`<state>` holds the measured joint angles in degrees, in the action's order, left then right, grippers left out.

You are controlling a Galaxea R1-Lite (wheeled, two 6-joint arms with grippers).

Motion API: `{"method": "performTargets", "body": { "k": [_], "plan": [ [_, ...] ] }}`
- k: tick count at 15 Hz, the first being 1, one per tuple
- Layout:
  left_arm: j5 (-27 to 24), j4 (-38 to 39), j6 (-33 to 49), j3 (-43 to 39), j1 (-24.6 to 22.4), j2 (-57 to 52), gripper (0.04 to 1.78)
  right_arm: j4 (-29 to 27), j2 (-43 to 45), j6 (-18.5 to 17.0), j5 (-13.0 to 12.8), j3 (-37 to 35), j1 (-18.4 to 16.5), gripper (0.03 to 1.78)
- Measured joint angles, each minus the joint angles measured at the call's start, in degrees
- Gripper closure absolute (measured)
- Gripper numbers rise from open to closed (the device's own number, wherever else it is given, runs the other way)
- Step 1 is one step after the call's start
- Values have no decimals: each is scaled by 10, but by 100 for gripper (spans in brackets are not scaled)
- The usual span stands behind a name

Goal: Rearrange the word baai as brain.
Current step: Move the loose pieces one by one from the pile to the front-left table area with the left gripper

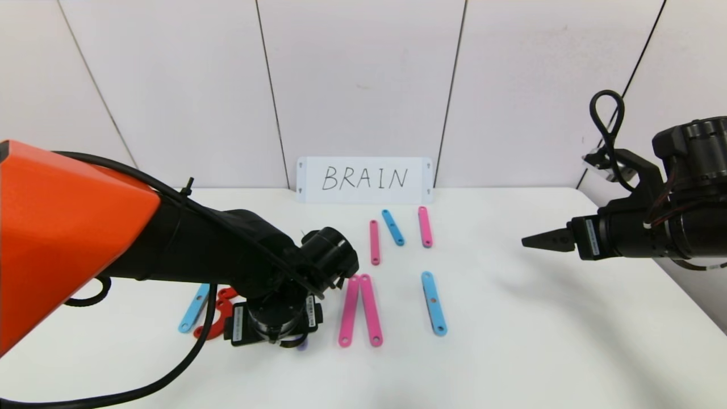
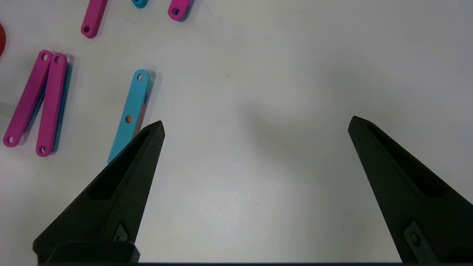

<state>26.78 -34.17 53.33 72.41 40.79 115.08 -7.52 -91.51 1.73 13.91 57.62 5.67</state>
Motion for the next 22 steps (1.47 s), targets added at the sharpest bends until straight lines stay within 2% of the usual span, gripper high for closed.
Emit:
{"method": "performTargets", "body": {
  "k": [14, 22],
  "plan": [
    [-49, 12, 4, -12, -41, -47, 8, 0, 0, 0, 0, -1, 0, 7],
    [-139, 118, -65, -35, -97, -61, 8, 0, 0, 0, -1, -1, 0, 7]
  ]
}}
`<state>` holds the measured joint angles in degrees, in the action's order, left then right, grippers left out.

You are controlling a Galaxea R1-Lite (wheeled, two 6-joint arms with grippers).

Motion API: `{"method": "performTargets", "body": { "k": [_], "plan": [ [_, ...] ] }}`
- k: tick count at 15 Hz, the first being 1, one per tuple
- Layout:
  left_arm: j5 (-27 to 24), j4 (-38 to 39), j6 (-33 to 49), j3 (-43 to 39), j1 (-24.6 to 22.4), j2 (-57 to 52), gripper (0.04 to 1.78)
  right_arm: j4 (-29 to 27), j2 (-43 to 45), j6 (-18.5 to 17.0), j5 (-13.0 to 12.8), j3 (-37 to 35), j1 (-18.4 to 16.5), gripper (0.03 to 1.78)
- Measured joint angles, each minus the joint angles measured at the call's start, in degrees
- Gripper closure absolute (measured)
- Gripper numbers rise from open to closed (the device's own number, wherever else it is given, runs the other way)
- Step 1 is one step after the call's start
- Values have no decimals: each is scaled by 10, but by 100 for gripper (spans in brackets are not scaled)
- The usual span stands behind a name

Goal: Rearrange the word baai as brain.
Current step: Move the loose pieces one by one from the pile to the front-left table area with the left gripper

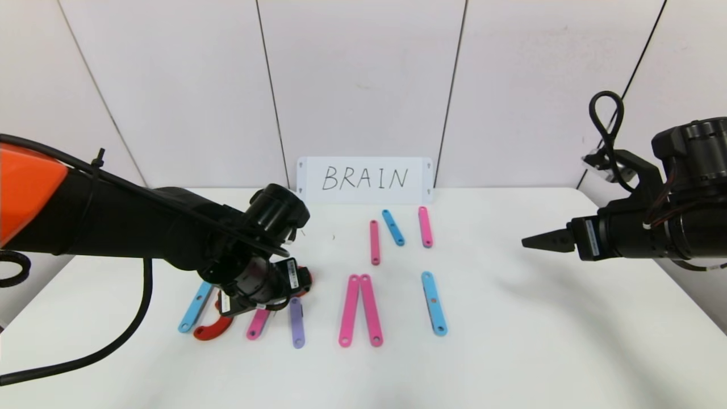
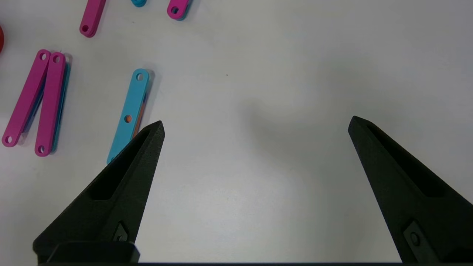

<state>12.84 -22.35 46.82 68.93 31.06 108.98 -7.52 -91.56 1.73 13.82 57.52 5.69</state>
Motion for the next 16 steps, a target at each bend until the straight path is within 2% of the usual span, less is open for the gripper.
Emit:
{"method": "performTargets", "body": {
  "k": [4, 10, 13, 16],
  "plan": [
    [-20, 11, -12, -2, -20, 3, 8, 0, -1, 0, 0, 0, 1, 7],
    [-24, 25, -12, -2, -19, 15, 8, 1, -3, 1, 0, -2, 1, 7],
    [-59, 33, -13, -2, -18, 20, 8, 1, -3, 2, 0, -2, 1, 7],
    [-61, 33, -15, 3, -18, 22, 8, 1, -3, 2, 0, -2, 1, 7]
  ]
}}
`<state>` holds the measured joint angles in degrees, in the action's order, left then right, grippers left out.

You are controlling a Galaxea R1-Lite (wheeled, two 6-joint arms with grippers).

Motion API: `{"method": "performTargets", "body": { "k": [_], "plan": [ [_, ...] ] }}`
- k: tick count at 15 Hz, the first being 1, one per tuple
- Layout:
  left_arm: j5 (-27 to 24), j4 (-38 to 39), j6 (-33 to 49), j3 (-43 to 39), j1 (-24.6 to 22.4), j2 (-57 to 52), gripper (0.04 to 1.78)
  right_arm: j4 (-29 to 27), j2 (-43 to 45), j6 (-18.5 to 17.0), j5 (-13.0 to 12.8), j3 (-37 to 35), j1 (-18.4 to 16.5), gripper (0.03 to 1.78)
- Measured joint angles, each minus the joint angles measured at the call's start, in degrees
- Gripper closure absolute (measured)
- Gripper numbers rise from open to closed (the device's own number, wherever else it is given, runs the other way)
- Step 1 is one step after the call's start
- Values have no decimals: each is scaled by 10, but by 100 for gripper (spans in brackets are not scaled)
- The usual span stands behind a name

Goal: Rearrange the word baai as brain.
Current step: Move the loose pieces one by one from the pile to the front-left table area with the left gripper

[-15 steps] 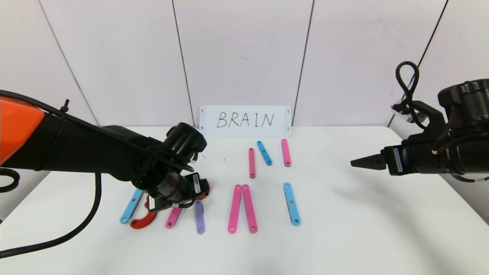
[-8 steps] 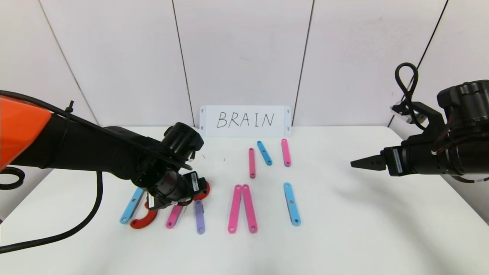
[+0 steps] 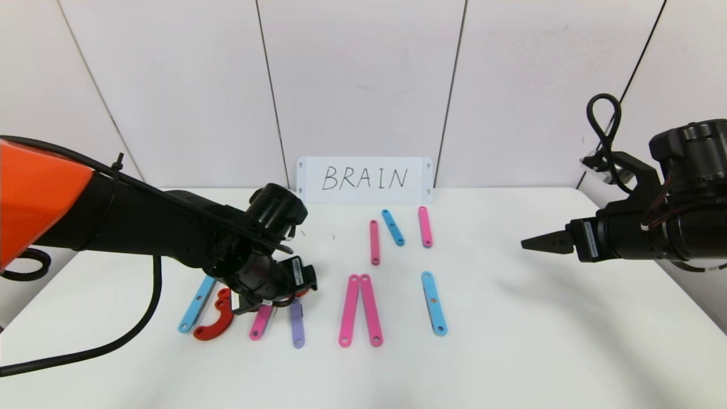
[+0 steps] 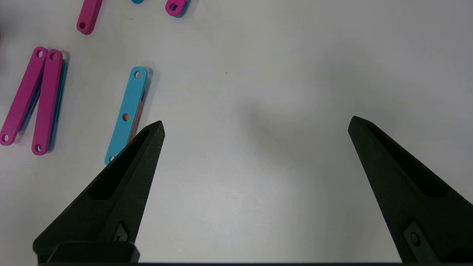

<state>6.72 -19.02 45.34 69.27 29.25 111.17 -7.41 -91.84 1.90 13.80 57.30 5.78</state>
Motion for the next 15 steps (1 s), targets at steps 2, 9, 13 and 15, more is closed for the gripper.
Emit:
{"method": "performTargets", "body": {
  "k": [2, 9, 13, 15],
  "plan": [
    [-2, 1, -4, 1, 0, 1, 8, 0, 0, 0, 0, 0, 0, 7],
    [-3, 3, -4, 3, 5, 3, 8, 0, 0, 0, 0, 0, 0, 7],
    [-2, 3, -5, 6, 6, 3, 8, 0, 0, 0, 0, 0, 0, 7],
    [5, 0, -15, 7, 5, 2, 8, 0, 0, 0, 0, 0, 0, 7]
  ]
}}
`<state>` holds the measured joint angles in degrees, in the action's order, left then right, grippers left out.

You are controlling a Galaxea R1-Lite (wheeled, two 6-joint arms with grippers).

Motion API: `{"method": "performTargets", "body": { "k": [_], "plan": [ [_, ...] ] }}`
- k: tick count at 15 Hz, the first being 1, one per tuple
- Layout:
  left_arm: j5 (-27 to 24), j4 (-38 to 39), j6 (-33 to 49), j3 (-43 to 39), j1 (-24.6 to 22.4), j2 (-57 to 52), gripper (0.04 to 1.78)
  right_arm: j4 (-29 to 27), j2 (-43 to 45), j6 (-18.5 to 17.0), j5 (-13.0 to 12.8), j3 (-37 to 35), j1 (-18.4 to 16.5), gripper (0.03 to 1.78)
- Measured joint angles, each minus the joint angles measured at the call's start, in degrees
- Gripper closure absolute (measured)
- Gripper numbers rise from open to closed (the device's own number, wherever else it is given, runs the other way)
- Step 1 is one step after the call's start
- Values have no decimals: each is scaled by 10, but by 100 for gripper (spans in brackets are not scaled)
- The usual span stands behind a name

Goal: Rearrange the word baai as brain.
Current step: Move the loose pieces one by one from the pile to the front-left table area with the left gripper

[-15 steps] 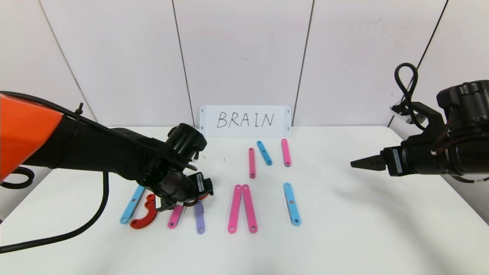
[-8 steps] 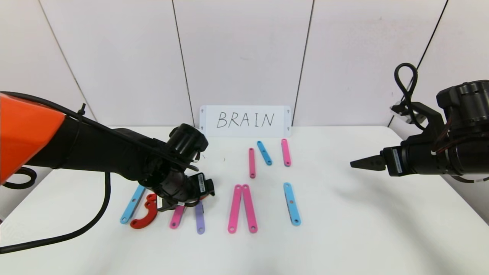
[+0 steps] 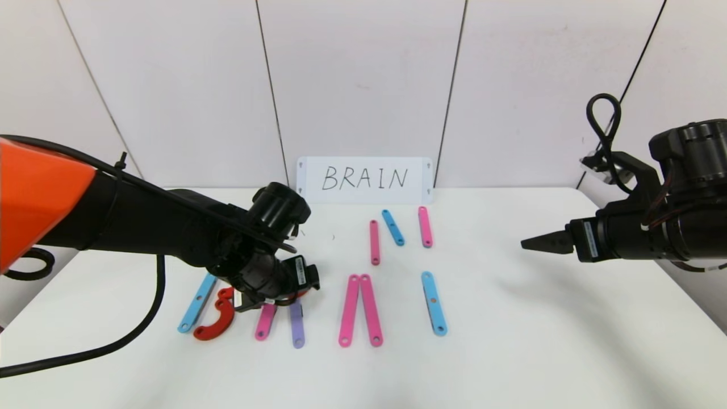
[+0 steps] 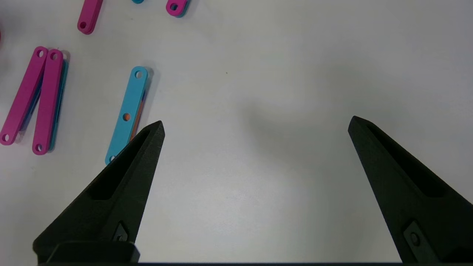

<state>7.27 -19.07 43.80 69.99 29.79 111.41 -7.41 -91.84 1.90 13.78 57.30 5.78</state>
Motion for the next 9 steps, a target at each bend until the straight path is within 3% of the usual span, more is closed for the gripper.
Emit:
{"method": "performTargets", "body": {
  "k": [3, 9],
  "plan": [
    [27, -14, -29, -1, 0, -5, 8, 0, 0, 0, 0, 0, 0, 7],
    [29, -51, -65, -1, 0, -1, 8, 0, -1, 0, 0, 0, 0, 7]
  ]
}}
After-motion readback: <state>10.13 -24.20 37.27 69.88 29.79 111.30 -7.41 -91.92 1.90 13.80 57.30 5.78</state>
